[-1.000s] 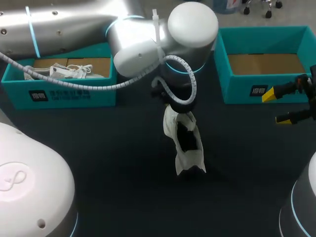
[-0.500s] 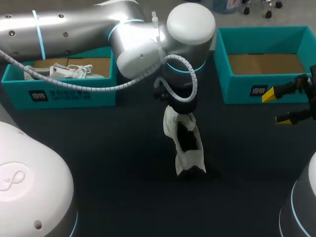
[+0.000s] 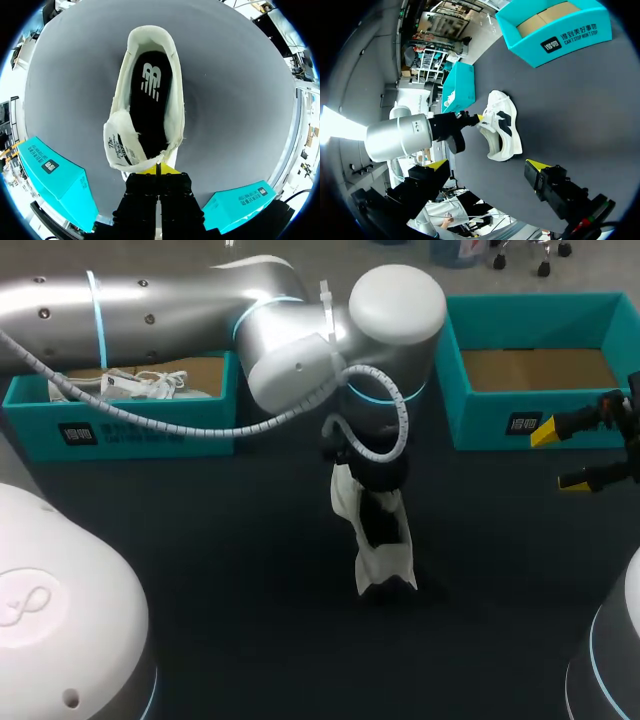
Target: Take the shoe out of the shoebox, open the shoe tongue, remove and reinsert the insole, then place the shoe into the shoebox
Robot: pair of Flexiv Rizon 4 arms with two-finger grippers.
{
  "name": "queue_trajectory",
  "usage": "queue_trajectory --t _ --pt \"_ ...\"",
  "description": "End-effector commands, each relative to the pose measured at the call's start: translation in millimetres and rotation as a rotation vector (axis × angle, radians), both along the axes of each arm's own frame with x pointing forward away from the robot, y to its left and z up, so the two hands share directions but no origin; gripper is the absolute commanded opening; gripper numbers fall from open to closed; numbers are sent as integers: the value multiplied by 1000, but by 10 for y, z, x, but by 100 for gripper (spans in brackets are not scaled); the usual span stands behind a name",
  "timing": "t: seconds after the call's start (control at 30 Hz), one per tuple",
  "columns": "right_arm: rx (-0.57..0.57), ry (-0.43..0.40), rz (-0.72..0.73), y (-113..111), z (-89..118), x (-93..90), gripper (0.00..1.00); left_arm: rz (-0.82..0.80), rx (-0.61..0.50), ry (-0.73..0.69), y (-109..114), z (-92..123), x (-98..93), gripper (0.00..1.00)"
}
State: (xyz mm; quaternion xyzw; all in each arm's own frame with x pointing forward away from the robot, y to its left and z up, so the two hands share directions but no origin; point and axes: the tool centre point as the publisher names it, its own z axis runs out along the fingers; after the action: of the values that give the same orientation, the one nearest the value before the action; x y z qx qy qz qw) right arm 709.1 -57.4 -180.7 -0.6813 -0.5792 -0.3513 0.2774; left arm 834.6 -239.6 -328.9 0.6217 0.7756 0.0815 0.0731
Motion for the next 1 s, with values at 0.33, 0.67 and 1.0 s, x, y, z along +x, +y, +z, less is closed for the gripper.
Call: queue_trajectory --t 0.33,0.67,1.0 --pt "-1 1 0 1 -4 -1 100 7 13 -48 80 197 -196 0" --pt "-1 1 0 1 -4 -1 100 14 -18 -87 -76 253 102 0" --pt "-1 1 0 1 -4 -1 100 17 -30 -27 -132 51 -38 0"
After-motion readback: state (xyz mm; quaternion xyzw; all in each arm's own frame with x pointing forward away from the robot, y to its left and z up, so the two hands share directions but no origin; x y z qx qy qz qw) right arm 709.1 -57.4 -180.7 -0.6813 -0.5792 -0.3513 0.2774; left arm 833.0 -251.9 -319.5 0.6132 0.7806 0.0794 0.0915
